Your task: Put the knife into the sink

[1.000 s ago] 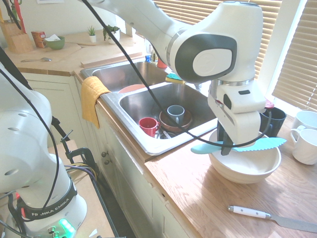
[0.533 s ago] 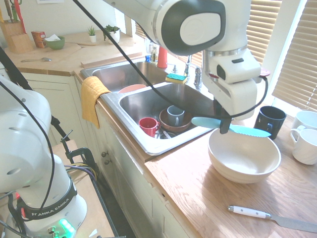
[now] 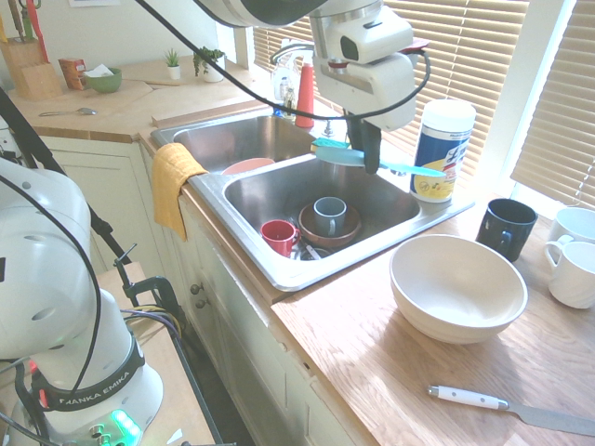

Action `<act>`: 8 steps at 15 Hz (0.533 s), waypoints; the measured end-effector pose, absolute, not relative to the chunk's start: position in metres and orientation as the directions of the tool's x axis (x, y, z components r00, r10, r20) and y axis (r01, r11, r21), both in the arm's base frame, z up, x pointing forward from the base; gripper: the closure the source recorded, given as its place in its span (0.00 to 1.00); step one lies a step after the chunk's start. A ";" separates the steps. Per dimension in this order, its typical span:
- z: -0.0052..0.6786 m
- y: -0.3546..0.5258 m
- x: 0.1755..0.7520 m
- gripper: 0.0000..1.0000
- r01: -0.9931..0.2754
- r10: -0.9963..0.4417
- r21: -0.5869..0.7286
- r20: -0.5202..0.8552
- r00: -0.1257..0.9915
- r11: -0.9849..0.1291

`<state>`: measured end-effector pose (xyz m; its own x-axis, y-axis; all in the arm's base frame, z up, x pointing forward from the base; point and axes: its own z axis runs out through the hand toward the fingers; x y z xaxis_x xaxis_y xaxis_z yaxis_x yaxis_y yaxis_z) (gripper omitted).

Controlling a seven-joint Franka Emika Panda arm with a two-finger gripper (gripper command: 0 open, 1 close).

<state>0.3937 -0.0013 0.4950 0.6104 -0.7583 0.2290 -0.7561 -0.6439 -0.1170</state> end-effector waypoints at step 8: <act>0.416 0.083 0.393 1.00 -0.388 -0.394 -0.069 0.163 0.905 -0.919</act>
<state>0.3928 0.0833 0.4156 0.9046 -0.3940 0.1625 -0.3880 -0.9191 -0.0686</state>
